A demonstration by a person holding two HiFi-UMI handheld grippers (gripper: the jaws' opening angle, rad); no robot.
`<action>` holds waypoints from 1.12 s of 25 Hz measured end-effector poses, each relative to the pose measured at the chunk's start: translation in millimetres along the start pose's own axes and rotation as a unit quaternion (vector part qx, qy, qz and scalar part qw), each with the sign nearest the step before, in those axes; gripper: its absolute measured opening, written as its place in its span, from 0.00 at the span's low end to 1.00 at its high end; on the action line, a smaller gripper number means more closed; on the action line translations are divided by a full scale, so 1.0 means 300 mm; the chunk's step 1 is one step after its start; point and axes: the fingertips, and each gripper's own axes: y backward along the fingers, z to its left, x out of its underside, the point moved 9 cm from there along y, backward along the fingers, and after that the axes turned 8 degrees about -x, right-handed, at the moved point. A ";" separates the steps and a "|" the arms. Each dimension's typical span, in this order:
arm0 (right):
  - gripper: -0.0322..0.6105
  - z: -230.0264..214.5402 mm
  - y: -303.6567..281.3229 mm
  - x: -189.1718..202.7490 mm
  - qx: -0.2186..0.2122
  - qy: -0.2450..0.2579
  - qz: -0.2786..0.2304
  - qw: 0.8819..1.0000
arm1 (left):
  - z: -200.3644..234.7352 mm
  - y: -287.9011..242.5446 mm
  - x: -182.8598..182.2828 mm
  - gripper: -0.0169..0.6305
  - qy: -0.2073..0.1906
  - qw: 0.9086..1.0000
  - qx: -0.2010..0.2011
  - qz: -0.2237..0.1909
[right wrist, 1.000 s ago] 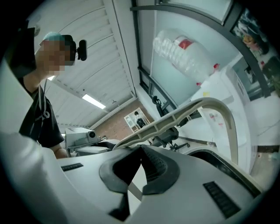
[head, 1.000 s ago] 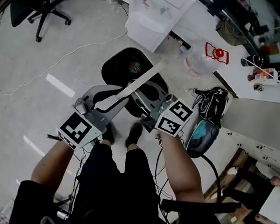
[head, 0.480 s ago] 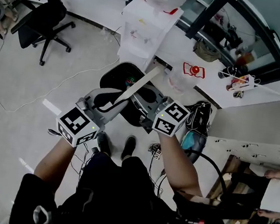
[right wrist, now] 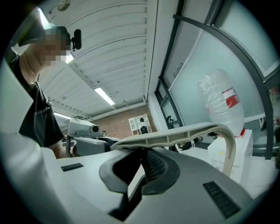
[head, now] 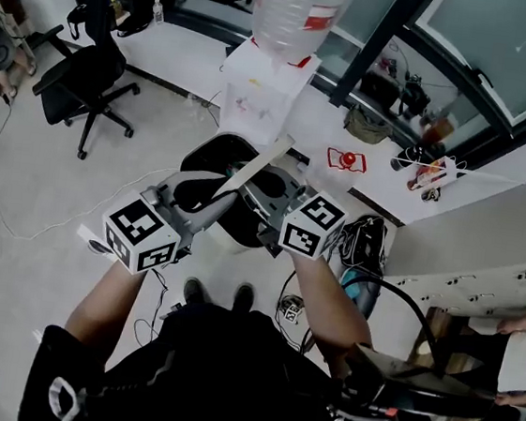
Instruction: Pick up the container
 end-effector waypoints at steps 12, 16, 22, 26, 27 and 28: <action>0.06 0.065 -0.031 -0.096 -0.009 0.027 -0.002 1.000 | -0.021 0.070 -0.091 0.16 0.001 1.000 -0.005 -0.019; 0.06 0.063 -0.034 -0.122 -0.007 0.035 0.004 0.999 | -0.018 0.066 -0.108 0.16 -0.003 1.000 -0.008 -0.025; 0.06 0.061 -0.018 -0.141 -0.011 0.035 0.000 0.999 | -0.030 0.053 -0.119 0.16 0.005 0.999 -0.002 -0.036; 0.06 0.052 -0.003 -0.146 -0.005 0.025 -0.006 1.000 | -0.034 0.033 -0.128 0.17 0.006 0.999 0.004 -0.035; 0.06 0.050 0.001 -0.146 -0.004 0.025 -0.005 1.000 | -0.035 0.029 -0.127 0.17 0.007 0.999 0.006 -0.036; 0.06 0.049 0.005 -0.146 -0.003 0.025 -0.003 1.000 | -0.038 0.024 -0.125 0.17 0.007 0.999 0.008 -0.037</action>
